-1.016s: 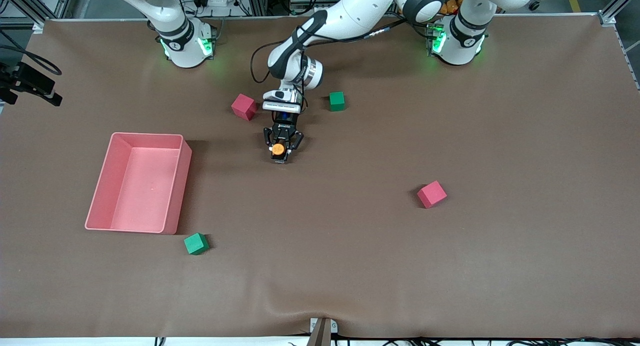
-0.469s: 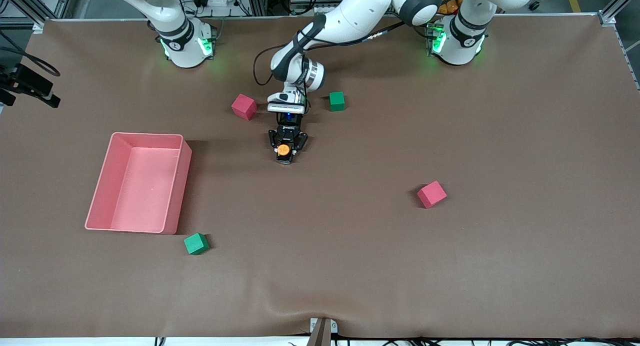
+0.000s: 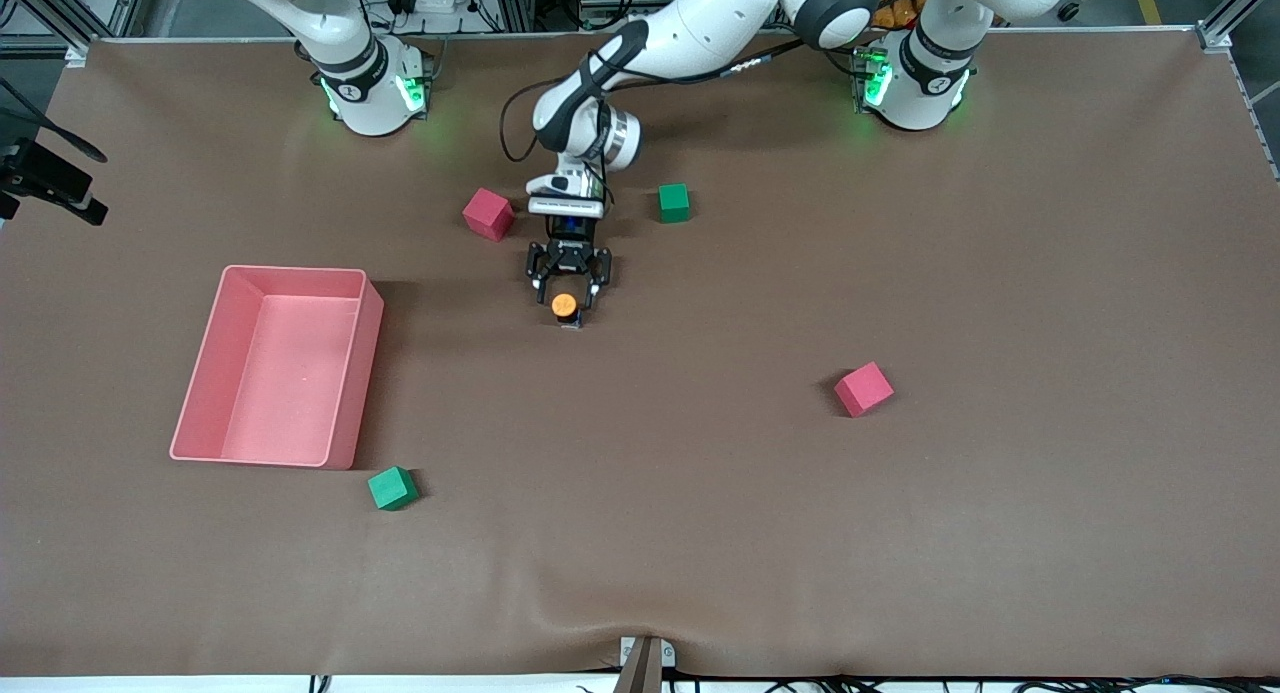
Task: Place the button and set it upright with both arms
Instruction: 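Carry the button toward the robot and place it upright, open the left gripper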
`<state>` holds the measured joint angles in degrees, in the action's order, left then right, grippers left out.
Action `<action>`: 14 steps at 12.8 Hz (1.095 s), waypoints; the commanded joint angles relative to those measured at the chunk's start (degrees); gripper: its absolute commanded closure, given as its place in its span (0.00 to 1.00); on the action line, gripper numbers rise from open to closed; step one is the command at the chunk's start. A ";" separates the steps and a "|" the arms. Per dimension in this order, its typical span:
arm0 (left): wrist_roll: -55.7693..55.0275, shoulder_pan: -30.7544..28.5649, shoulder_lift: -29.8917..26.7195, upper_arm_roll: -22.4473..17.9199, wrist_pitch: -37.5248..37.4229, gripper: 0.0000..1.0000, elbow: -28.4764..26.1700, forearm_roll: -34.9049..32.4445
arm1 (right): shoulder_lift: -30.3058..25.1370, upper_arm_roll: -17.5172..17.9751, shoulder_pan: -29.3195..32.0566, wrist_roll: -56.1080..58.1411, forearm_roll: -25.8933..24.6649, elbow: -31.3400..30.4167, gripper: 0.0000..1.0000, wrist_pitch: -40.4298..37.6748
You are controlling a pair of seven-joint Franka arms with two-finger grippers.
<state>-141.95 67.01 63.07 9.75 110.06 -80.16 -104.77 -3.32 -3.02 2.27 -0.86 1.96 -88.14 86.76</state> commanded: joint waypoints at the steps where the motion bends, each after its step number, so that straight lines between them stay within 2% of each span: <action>1: 0.97 2.59 -0.84 0.62 -1.34 0.00 1.94 8.23 | 0.24 0.47 0.80 0.68 -0.38 0.51 0.00 -0.19; 6: 4.21 3.13 -6.28 2.11 -3.45 0.00 -0.78 16.85 | 0.24 0.56 0.45 0.68 -0.38 0.60 0.00 0.17; 11: 17.55 2.87 -15.94 2.20 -3.45 0.00 -0.53 32.66 | 0.24 0.56 0.71 0.68 -0.38 0.60 0.00 0.25; 14: 28.70 0.60 -24.20 2.11 -3.37 0.00 -0.17 44.26 | -0.02 0.56 0.45 0.24 -0.38 0.43 0.00 -1.84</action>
<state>-119.08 69.71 44.96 11.63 106.87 -78.11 -66.04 -3.30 -2.95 2.28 -0.77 1.96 -88.15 86.50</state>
